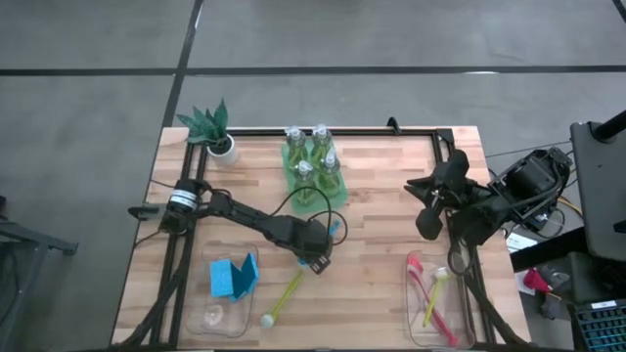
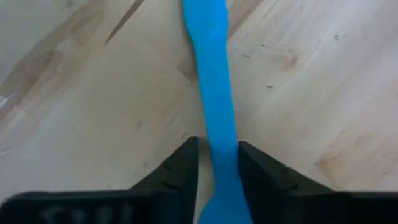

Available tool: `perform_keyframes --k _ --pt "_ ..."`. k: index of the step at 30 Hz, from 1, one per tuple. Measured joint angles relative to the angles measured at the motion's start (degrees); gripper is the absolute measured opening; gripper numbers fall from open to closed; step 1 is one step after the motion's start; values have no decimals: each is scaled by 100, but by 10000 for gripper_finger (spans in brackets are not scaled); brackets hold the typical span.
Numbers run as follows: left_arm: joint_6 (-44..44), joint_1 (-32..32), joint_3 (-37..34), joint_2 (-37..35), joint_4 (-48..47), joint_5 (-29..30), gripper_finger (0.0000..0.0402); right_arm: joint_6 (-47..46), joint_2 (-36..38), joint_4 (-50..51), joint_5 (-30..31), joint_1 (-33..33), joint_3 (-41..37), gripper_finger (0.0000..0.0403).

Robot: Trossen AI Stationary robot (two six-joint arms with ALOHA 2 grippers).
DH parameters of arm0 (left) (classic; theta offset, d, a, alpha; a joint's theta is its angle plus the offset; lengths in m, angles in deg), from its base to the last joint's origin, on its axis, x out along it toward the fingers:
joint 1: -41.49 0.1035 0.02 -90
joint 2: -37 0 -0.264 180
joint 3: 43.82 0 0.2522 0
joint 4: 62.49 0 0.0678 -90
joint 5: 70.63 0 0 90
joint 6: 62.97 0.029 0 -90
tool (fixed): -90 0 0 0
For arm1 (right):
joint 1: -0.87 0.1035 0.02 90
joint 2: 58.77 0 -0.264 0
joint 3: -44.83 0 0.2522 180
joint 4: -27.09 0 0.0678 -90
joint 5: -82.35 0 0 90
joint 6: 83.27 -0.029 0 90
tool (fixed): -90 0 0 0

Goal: Pick & Place Kitchen Sink Supplies
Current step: Put the blue dish brush into the right transparent bin

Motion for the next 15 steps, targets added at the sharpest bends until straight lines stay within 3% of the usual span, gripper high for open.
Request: perform_keyframes --k 6,15 --pt "2 49 -2 -7 -13 -52 32 57 0 4 117 0 -2 56" --pt "45 50 -7 -82 75 -231 41 73 0 4 147 0 -2 56"
